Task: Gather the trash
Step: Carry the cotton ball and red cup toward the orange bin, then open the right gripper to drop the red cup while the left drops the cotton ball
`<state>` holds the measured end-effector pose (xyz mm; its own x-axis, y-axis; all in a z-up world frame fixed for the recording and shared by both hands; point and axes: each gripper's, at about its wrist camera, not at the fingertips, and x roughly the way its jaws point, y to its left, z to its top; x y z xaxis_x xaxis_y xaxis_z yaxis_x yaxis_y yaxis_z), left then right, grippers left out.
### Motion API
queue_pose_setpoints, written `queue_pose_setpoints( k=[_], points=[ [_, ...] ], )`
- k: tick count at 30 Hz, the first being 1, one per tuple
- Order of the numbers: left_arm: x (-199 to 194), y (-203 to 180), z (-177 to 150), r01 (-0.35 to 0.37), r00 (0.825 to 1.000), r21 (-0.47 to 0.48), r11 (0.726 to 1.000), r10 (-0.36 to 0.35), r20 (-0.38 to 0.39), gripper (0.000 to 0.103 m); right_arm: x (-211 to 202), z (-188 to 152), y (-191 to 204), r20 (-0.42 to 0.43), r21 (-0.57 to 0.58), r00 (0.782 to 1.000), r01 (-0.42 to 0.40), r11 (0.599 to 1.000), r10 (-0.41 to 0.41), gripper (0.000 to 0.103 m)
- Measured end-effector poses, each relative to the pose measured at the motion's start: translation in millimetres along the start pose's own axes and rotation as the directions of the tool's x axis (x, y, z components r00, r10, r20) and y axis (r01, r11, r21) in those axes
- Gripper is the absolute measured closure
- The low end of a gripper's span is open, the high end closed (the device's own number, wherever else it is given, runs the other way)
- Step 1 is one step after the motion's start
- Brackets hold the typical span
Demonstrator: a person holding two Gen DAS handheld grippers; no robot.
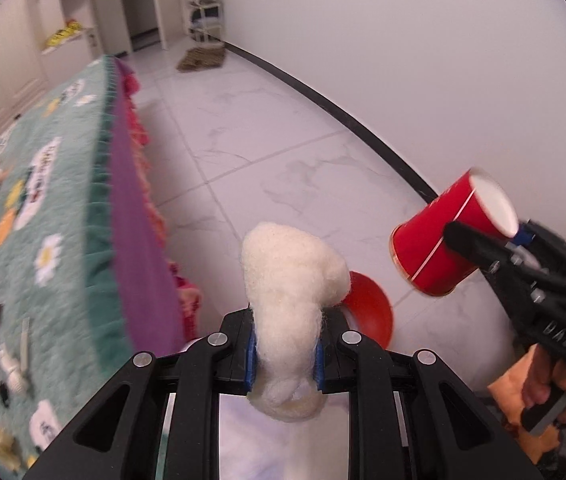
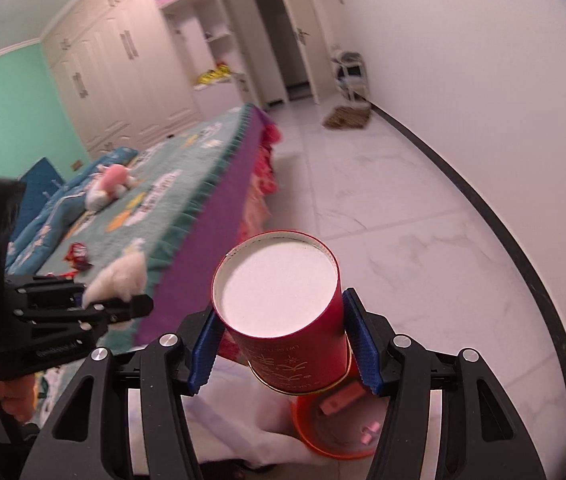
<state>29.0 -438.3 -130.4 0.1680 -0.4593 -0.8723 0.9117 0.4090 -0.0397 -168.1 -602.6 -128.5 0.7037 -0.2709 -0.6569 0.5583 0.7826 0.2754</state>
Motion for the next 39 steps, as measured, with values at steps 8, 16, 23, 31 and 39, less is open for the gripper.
queue_pose_setpoints(
  k=[8,16,23,31,39],
  points=[
    [48,-19,14,0.045,0.996,0.018,0.999,-0.043,-0.083,0.081,50,-26,-40,-0.097,0.068,0.994,0.06,0.996,-0.053,0.045],
    [89,-19,17,0.044,0.985,0.024,0.999,-0.039,-0.167,0.081,105,-41,-46,-0.184,0.069,0.98,0.091,0.993,-0.077,0.042],
    [109,-27,17,0.048,0.977,0.036,0.998,-0.04,-0.21,0.081,111,-47,-56,-0.196,0.09,0.977,0.104,0.991,-0.085,0.038],
    [124,-50,19,0.074,0.971,0.07,0.995,-0.055,-0.233,0.081,84,-42,-77,-0.133,0.135,0.983,0.148,0.98,-0.13,0.038],
    [125,-76,20,0.074,0.976,0.139,0.988,-0.043,-0.215,0.027,65,-34,-93,-0.098,0.147,0.98,0.189,0.971,-0.176,0.038]
  ],
)
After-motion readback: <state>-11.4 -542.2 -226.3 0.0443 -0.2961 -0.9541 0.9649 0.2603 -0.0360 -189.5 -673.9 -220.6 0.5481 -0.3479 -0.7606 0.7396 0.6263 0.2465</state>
